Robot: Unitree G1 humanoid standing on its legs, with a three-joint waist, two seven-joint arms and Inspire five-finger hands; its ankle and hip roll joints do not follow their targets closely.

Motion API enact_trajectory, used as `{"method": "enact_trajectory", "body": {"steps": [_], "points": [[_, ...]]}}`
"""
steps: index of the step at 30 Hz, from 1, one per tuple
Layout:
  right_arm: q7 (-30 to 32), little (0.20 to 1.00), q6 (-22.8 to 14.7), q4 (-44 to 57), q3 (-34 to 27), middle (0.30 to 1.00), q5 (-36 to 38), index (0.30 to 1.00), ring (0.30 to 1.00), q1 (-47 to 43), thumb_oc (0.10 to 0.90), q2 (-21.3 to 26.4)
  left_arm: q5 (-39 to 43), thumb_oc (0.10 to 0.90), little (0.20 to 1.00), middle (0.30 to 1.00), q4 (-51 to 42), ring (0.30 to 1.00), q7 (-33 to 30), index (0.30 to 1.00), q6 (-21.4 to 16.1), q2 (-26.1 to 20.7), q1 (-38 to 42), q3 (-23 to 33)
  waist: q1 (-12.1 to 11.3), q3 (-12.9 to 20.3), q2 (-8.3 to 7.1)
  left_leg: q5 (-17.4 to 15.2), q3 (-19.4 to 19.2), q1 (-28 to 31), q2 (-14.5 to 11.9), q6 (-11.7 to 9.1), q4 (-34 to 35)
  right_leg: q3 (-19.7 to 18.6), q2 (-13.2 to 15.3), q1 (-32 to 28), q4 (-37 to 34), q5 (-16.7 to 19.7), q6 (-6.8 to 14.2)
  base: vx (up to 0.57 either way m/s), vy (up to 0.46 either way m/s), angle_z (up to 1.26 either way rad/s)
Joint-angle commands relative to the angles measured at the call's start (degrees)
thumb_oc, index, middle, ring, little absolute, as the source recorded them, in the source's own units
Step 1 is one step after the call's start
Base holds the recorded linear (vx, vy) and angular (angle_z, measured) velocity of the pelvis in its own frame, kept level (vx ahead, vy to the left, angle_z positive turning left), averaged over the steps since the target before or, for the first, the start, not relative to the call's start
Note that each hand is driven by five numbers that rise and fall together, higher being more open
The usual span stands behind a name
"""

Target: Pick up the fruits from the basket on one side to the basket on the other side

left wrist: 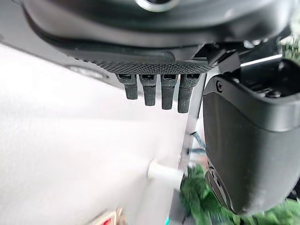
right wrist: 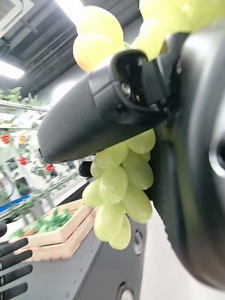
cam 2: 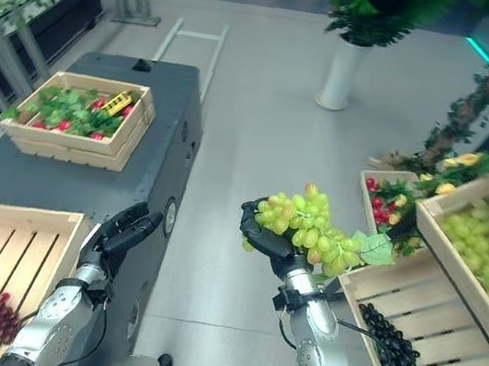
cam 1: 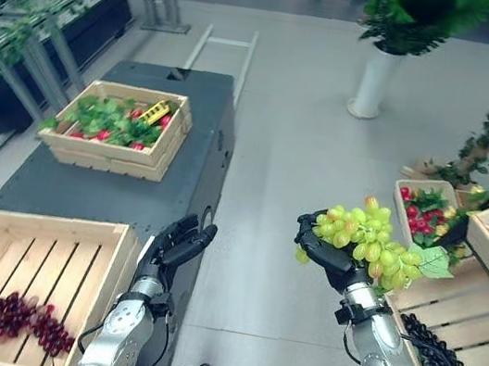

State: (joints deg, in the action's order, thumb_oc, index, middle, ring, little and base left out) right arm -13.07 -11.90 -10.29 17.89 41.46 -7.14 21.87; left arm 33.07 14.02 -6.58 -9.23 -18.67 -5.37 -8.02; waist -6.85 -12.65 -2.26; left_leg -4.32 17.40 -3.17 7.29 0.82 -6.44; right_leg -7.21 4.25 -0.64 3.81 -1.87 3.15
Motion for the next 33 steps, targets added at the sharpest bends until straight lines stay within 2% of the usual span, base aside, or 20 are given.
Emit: {"method": "enact_trajectory", "body": {"steps": [1,2,3,4,9,13,16,18,20,21,22,23,25,27,29,33], "points": [[-3.3,0.3,-2.1,8.5,0.0,0.3,3.8,0.3,0.3,-5.9,0.4,-0.2,-0.1,0.8,0.9,0.9,-2.4,0.9,-0.9,0.9,-8.2,-3.9,8.1,1.5,2.1,1.1,0.76,-0.1,-9.2,-2.3,-2.9,1.0,-5.4,9.7,-1.8,-5.2,6.0,-7.1,-2.3,0.0,0.171,-1.04],[-3.4,0.3,-2.0,8.6,0.2,0.3,4.0,0.3,0.3,-5.8,0.4,-0.2,-0.4,0.8,0.9,0.9,-2.0,0.9,-0.9,0.9,-8.6,-3.9,8.8,1.2,2.2,1.2,0.73,-0.2,-8.9,-2.0,-2.8,1.1,-5.1,9.8,-1.6,-5.0,6.0,-6.9,-2.1,-0.01,0.184,-0.69],[-5.2,0.3,-2.3,8.1,1.2,0.3,4.6,0.3,0.3,-6.1,0.4,-0.5,-1.1,0.8,0.9,0.9,-0.5,0.9,-2.5,0.9,-9.7,-3.9,11.2,0.2,2.6,1.5,1.03,1.2,-8.0,0.5,-3.0,1.4,-0.6,9.6,-1.7,-3.0,6.3,-5.8,-1.3,0.0,0.133,-0.48],[-5.8,0.3,-2.5,7.8,1.3,0.3,5.0,0.3,0.3,-6.4,0.4,-0.6,-1.3,0.8,0.9,0.9,0.2,0.9,-2.6,0.9,-9.8,-3.7,12.3,0.1,2.9,1.7,1.09,1.5,-8.6,1.5,-3.4,1.4,0.6,9.7,-1.7,-2.6,6.0,-5.3,-1.0,0.01,0.128,-0.47],[-5.3,0.3,-1.5,10.5,0.7,0.3,6.9,0.3,0.3,-4.8,0.4,-1.1,-2.8,0.8,0.9,0.9,-0.8,0.9,-3.4,0.9,-8.2,-3.5,13.4,-0.6,3.7,3.2,0.99,1.6,-8.9,3.3,-3.1,2.2,3.7,9.2,-1.9,-2.4,4.2,-4.6,-0.5,0.04,0.113,-0.39],[-4.4,0.3,-1.8,13.3,-0.4,0.3,6.9,0.3,0.3,-2.1,0.4,-2.0,-3.1,0.8,0.9,0.9,-1.5,0.9,-1.1,0.9,-6.0,-2.8,13.5,-2.0,5.4,4.2,1.22,-0.1,-11.3,5.1,-3.0,3.3,4.4,7.3,-1.4,-2.3,2.3,-3.1,0.5,0.06,0.143,-0.11],[-5.0,0.3,-0.5,15.1,-1.5,0.3,6.9,0.3,0.3,-1.3,0.4,-1.4,-3.2,0.8,0.9,0.9,-1.7,0.9,-0.9,0.9,-5.0,-2.7,12.6,-2.3,6.0,4.4,1.53,-0.7,-13.4,6.3,-3.2,3.8,5.5,7.0,-0.7,-2.2,0.7,-1.4,1.4,0.04,0.111,-0.21],[-7.1,0.3,0.1,16.1,-2.1,0.3,7.2,0.3,0.3,-1.2,0.4,-1.0,-3.7,0.8,0.9,0.9,-2.1,0.9,-2.0,0.9,-5.2,-3.2,11.4,-2.0,5.8,4.2,1.53,-1.0,-15.4,6.7,-3.6,4.0,5.6,9.1,-0.1,-1.6,2.1,-1.2,1.9,0.0,0.051,-0.41],[-10.4,0.3,0.9,16.8,-2.8,0.3,8.4,0.3,0.3,-2.6,0.4,-0.4,-3.5,0.8,0.9,0.9,-2.6,0.9,-4.1,0.9,-6.0,-4.7,8.9,0.5,3.9,3.4,1.8,-1.1,-20.7,7.1,-5.0,3.7,5.5,17.8,2.7,0.0,10.0,-0.6,1.8,-0.04,0.001,-0.96],[-10.5,0.3,0.8,16.9,-2.9,0.3,8.5,0.3,0.3,-2.9,0.4,-0.3,-3.4,0.8,0.9,0.9,-2.6,0.9,-4.2,0.9,-6.1,-4.8,8.8,0.8,3.8,3.3,1.81,-1.1,-20.9,6.9,-5.2,3.7,5.4,17.9,2.9,0.1,10.5,-0.7,1.7,-0.05,-0.035,-1.34],[-10.2,0.3,0.3,17.5,-3.0,0.3,8.6,0.3,0.3,-3.6,0.4,0.1,-2.8,0.8,0.9,0.9,-2.4,0.9,-3.9,0.9,-6.2,-5.3,8.7,1.7,3.5,3.1,1.67,-1.2,-21.3,6.3,-5.5,3.5,4.9,17.8,3.0,0.0,9.8,-1.2,1.1,-0.06,-0.143,-1.45],[-9.8,0.3,-0.8,18.3,-3.7,0.3,6.7,0.3,0.3,-3.6,0.4,0.6,-2.1,0.8,0.9,0.9,-1.4,0.9,-2.8,0.9,-6.3,-5.9,9.1,2.2,3.4,3.0,0.74,-1.8,-21.6,4.7,-5.6,2.9,2.7,17.4,2.5,-2.0,3.8,-2.2,1.1,-0.05,-0.149,-1.08],[-9.7,0.3,-1.0,18.0,-4.1,0.3,5.3,0.3,0.3,-3.5,0.4,0.8,-1.8,0.8,0.9,0.9,-0.6,0.9,-2.7,0.9,-6.1,-5.5,9.1,2.3,3.2,3.3,0.29,-2.0,-22.4,4.6,-5.9,2.4,2.5,18.1,2.7,-3.5,0.5,-1.6,1.3,0.0,-0.116,-0.48],[-7.1,0.3,0.5,17.4,-4.7,0.3,5.8,0.3,0.3,-4.3,0.4,2.0,1.0,0.8,0.9,0.9,0.2,0.9,-1.6,0.9,-5.3,-4.8,8.6,2.7,3.9,3.8,0.05,-0.7,-23.3,6.2,-6.8,1.3,5.1,16.4,2.0,-5.2,-4.4,0.3,1.8,0.07,-0.091,-0.46],[-8.9,0.3,0.1,18.1,-6.2,0.3,5.7,0.3,0.3,-3.1,0.4,2.9,-0.9,0.8,0.9,0.9,-1.3,0.9,-1.4,0.9,-5.9,-4.3,7.5,2.7,4.3,4.1,0.11,1.1,-24.2,7.2,-7.6,0.3,8.4,16.7,1.5,-6.2,-7.8,1.6,1.6,0.05,-0.077,-0.08],[-9.5,0.3,1.3,18.9,-9.5,0.3,9.4,0.3,0.3,-2.8,0.4,4.8,0.3,0.8,0.9,0.9,-1.0,0.9,-1.2,0.9,-6.5,-3.9,7.3,2.1,4.8,5.0,-0.09,1.7,-24.2,8.0,-7.9,-0.3,11.0,17.4,0.9,-5.9,-8.8,1.7,1.4,0.03,-0.099,-0.08]]}}
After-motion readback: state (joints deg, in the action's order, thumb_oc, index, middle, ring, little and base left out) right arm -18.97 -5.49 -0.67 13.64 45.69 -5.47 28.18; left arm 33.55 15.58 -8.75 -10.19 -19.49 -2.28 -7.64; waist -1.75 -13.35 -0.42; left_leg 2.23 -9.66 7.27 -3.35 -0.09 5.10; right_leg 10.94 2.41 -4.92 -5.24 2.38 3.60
